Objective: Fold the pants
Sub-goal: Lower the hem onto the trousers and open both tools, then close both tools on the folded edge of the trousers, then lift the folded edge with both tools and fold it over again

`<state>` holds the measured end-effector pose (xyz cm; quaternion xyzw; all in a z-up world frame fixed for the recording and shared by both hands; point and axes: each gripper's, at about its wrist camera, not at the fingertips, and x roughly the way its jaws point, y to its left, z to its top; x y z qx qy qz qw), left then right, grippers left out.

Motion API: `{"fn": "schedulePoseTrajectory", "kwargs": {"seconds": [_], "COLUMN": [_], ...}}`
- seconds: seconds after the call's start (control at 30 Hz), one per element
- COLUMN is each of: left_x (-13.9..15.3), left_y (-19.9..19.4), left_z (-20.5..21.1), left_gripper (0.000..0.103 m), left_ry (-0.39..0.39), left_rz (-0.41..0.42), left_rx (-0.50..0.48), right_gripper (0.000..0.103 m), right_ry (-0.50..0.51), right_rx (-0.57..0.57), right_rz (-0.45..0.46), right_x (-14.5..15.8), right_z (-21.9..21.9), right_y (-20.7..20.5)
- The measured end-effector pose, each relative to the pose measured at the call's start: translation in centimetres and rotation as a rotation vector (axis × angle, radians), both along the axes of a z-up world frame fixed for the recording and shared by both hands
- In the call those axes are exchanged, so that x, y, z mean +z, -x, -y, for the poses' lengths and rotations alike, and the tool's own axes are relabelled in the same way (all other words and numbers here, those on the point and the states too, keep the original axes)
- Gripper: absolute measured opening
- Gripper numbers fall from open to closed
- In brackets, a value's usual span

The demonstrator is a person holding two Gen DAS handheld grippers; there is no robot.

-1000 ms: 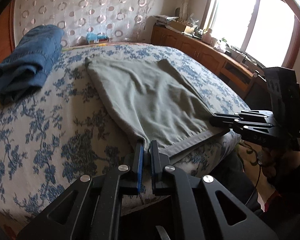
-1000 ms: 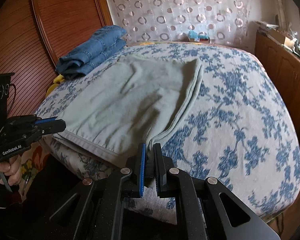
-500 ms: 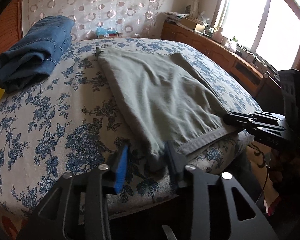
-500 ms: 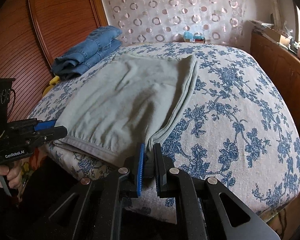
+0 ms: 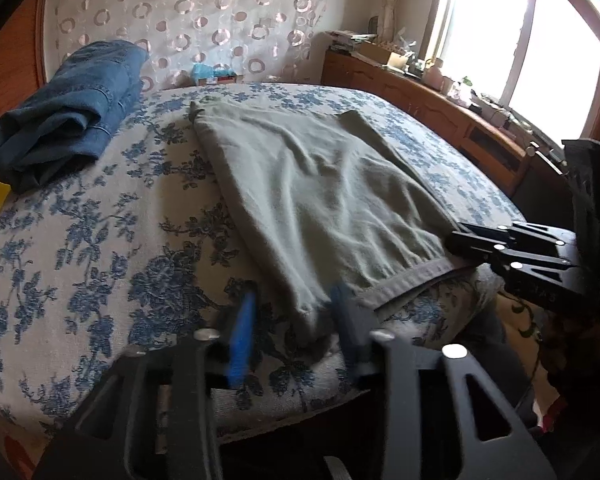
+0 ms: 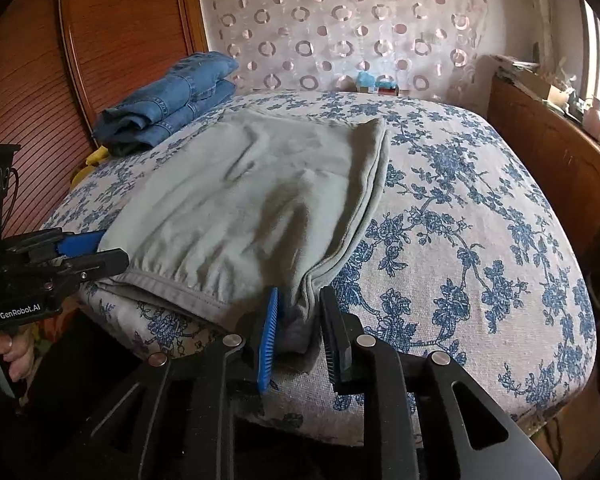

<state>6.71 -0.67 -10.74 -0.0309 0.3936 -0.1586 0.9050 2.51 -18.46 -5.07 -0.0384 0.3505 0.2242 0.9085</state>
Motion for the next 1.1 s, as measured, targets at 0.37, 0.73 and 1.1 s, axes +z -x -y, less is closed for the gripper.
{"fn": "schedulePoseTrajectory", "kwargs": {"seconds": [0.37,0.73,1.1], "left_x": [2.2,5.6,6.5], "left_y": [0.8,2.6,2.9], "left_z": [0.1,0.4,0.2], "left_gripper": [0.007,0.007,0.007], "left_ry": [0.058,0.100,0.106], "left_rz": [0.034,0.100,0.118], "left_rx": [-0.032,-0.066,-0.069], "right_gripper": [0.009,0.009,0.009], "right_ry": [-0.052,-0.106,-0.105], "right_rx": [0.034,0.052,0.065], "right_rz": [-0.007,0.065,0.081], "right_x": [0.9,4.3,4.7], "right_z": [1.1,3.3,3.7], "right_y": [0.0,1.5,2.3]}}
